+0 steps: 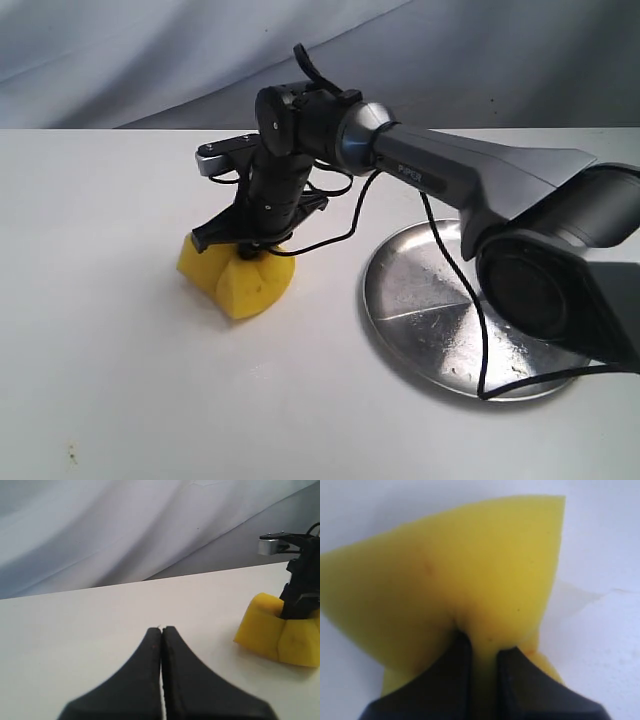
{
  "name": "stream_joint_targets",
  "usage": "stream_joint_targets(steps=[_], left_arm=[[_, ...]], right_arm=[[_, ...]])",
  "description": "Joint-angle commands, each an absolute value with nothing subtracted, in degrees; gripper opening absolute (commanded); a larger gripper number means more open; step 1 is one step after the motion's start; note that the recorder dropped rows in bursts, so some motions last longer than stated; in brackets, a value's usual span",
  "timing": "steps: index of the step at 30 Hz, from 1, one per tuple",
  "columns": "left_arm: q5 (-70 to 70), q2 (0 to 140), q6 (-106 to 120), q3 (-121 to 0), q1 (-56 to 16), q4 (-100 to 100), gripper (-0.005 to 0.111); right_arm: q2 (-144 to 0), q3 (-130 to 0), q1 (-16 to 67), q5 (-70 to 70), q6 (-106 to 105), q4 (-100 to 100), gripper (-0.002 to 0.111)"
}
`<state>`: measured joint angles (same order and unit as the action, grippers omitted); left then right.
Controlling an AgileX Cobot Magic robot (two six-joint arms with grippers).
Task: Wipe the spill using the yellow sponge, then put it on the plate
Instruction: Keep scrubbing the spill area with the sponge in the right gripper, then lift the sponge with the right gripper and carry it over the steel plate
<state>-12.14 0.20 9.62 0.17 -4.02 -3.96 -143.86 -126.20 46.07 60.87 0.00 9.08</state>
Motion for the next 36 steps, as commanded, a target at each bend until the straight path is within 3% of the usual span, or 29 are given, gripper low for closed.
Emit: stream_joint_targets(steps=[1,6,17,21,28,36], left_arm=[[-11.8,0.0,9.2,0.0,-4.0,-3.9,0.000],[-11.8,0.0,9.2,0.0,-4.0,-3.9,0.000],[-11.8,0.0,9.2,0.0,-4.0,-3.9,0.000],[-11.8,0.0,9.2,0.0,-4.0,-3.9,0.000],[-11.8,0.0,9.2,0.0,-4.0,-3.9,0.000],[-11.8,0.0,9.2,0.0,-4.0,-3.9,0.000]], right_arm=[[-143.8,-127.0,45.5,70.0,1.3,2.5,0.000],[-140.7,-121.1,48.6,69.4,1.3,2.6,0.000],[-125.4,-96.3,56.7,51.6,-1.0,9.5,0.000],[-116.4,-91.2,56.7,49.1,-4.0,13.1,0.000],[-102.5,-88.3,55.9,47.7,1.2,1.0,0.000],[-94.7,-87.8,46.9,52.2,4.5,-7.2,0.000]])
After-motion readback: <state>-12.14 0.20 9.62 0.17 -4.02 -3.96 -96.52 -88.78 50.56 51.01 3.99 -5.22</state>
